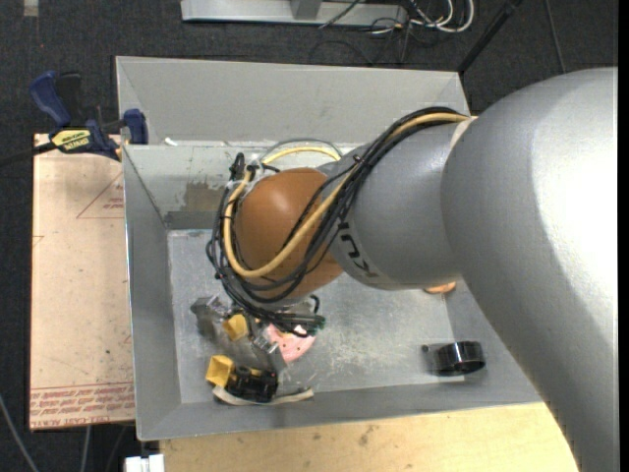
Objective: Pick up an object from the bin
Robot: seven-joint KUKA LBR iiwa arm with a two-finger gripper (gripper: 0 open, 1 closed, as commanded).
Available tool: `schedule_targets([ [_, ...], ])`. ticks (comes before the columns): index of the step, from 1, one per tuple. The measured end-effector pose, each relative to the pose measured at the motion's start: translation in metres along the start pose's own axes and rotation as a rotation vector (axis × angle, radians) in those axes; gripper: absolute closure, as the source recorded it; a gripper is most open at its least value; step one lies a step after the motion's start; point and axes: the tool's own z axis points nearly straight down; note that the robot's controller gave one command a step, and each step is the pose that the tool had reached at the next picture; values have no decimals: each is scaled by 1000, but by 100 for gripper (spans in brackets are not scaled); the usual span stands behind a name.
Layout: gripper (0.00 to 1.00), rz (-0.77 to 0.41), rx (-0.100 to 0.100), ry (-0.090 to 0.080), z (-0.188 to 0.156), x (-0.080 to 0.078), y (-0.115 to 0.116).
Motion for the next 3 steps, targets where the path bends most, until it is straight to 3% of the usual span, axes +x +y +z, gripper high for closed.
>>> schedule_targets([
  [1, 0, -157, 10, -12, -6, 21, 2],
  [2, 100, -207, -8, 11, 1, 40, 2],
  [3, 100, -207, -8, 11, 1, 40, 2],
])
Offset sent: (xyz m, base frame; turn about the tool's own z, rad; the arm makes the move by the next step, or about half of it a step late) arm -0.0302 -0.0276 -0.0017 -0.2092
